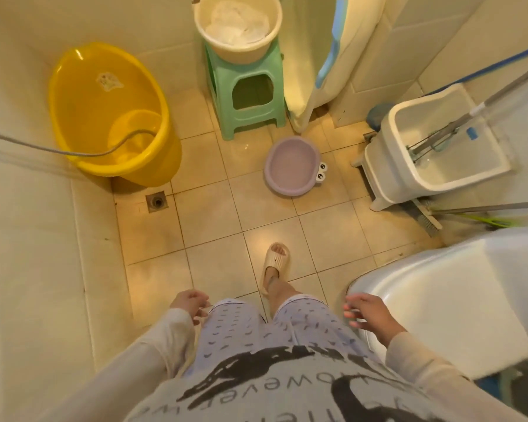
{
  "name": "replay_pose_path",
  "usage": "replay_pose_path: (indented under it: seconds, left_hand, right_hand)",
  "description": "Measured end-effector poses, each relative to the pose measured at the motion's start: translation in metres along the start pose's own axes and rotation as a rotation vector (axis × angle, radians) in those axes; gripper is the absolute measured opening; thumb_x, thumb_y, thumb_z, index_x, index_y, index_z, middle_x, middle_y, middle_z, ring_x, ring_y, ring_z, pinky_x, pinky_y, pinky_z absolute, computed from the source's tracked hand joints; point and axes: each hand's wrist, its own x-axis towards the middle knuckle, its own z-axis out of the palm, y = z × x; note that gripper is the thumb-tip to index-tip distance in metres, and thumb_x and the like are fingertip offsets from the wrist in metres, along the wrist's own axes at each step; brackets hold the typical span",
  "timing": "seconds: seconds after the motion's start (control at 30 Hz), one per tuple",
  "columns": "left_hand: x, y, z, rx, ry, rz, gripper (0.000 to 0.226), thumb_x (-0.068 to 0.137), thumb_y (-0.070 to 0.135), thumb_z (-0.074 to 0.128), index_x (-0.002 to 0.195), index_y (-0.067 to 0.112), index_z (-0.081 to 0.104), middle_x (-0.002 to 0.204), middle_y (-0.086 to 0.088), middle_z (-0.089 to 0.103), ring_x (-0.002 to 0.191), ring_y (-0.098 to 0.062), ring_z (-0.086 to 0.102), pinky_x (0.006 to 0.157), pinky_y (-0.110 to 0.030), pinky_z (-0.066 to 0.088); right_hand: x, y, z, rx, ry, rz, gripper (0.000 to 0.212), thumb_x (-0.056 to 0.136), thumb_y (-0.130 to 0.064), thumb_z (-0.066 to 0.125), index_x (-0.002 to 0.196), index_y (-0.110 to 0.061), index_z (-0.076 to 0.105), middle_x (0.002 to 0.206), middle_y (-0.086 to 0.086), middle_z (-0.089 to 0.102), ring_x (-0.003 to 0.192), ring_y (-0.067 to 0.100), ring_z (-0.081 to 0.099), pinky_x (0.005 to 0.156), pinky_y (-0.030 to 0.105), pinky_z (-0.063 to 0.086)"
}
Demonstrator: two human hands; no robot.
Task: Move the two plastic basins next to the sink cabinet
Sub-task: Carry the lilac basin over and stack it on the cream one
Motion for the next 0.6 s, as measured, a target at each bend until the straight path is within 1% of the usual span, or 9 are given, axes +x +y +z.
replay_pose_path:
  seconds: [0.1,0.23,0.3,0.4,0.6]
  left_hand:
    - [0.017,0.011,-0.006,-0.02,0.027,-0.09,0.013,0.09,0.005,0.046,0.089,0.001,0.058,0.072,-0.011,0.057,0.056,-0.022,0.049,0.055,-0.027,0.038]
    - [0.026,0.049,-0.014,-0.038,0.07,-0.148,0.013,0.09,0.006,0.046,0.082,0.005,0.057,0.073,-0.01,0.058,0.06,-0.023,0.05,0.059,-0.029,0.042]
    - [0.029,0.073,-0.018,-0.043,0.072,-0.133,0.014,0.091,0.006,0.044,0.084,0.005,0.057,0.073,-0.01,0.058,0.06,-0.023,0.05,0.06,-0.028,0.042]
    - [0.039,0.117,-0.024,-0.025,0.063,-0.101,0.014,0.092,0.007,0.042,0.09,0.003,0.056,0.072,-0.009,0.057,0.058,-0.022,0.048,0.057,-0.027,0.038]
    - [0.071,0.225,-0.023,0.12,-0.011,-0.042,0.013,0.093,0.005,0.043,0.099,0.001,0.055,0.072,-0.009,0.055,0.058,-0.021,0.048,0.055,-0.027,0.036]
  right_hand:
    - [0.015,-0.059,0.003,-0.029,-0.031,-0.049,0.017,0.093,-0.005,0.049,0.107,-0.002,0.059,0.079,0.011,0.061,0.061,0.019,0.055,0.049,0.023,0.044]
    - [0.03,-0.131,0.004,-0.098,-0.039,-0.135,0.02,0.092,-0.004,0.048,0.106,-0.005,0.061,0.082,0.008,0.064,0.066,0.017,0.06,0.056,0.024,0.048]
    - [0.037,-0.161,0.005,-0.091,-0.048,-0.152,0.02,0.091,-0.004,0.048,0.107,-0.006,0.061,0.082,0.007,0.065,0.067,0.016,0.061,0.057,0.024,0.049]
    - [0.046,-0.194,0.007,-0.087,-0.033,-0.153,0.02,0.092,-0.005,0.047,0.107,-0.007,0.061,0.082,0.006,0.065,0.068,0.016,0.06,0.058,0.024,0.049]
    - [0.06,-0.224,0.016,-0.007,0.027,-0.062,0.02,0.091,-0.004,0.047,0.106,-0.007,0.06,0.08,0.007,0.063,0.067,0.017,0.057,0.057,0.024,0.045]
